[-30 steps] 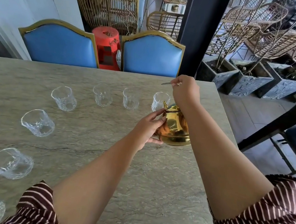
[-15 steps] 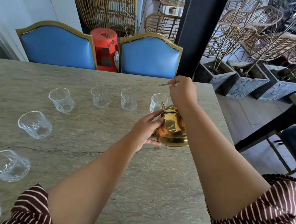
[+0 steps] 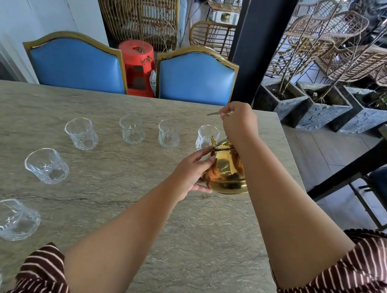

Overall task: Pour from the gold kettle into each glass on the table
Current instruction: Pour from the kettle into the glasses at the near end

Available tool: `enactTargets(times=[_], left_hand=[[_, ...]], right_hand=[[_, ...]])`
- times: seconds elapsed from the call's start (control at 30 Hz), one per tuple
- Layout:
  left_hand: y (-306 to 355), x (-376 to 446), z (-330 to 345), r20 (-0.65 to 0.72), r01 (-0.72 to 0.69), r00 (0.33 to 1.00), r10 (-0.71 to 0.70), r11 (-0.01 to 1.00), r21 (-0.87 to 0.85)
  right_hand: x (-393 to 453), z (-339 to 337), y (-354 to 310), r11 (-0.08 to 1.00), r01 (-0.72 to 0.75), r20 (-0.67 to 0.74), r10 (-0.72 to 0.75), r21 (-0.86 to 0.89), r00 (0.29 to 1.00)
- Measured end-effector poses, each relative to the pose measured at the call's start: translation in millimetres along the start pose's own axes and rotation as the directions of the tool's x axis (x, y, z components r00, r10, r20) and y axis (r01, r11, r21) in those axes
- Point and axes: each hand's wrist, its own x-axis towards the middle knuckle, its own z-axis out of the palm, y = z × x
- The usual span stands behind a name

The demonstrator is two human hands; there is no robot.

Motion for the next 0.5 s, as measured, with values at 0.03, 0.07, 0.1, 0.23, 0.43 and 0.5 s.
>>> enactTargets(times=[0.03, 0.07, 0.1, 0.23, 0.43, 0.5], left_hand=[[0.2, -0.3, 0.4, 0.000, -0.001, 1.000, 0.001, 1.000, 0.001], [0.3, -0.6, 0.6, 0.000, 0.000, 1.000, 0.000, 1.000, -0.002], [0.6, -0.8, 1.0, 0.000, 0.002, 1.000, -0.002, 1.000, -0.005], [2.3, -1.3, 2.3, 0.005, 0.002, 1.000, -0.002, 1.000, -0.013], [2.3, -0.7, 4.2, 0.010, -0.001, 1.000, 0.001, 1.000, -0.016], [2.2, -0.2, 4.5, 0.010, -0.002, 1.000, 0.002, 1.000, -0.015]], right_hand=[[0.3, -0.2, 0.0, 1.000, -0.002, -0.001, 0.002, 0.000, 1.000], [0.7, -0.4, 0.1, 1.000, -0.003, -0.001, 0.003, -0.002, 1.000], [1.0, -0.7, 0.2, 1.000, -0.002, 0.000, 0.002, -0.004, 1.000], [1.9, -3.0, -0.4, 1.000, 0.001, 0.004, -0.001, -0.009, 1.000], [2.4, -5.2, -1.1, 1.000, 0.011, -0.001, -0.011, -0.013, 1.000], [1.8, -6.0, -0.6, 1.000, 0.012, -0.005, -0.012, -0.008, 1.000]])
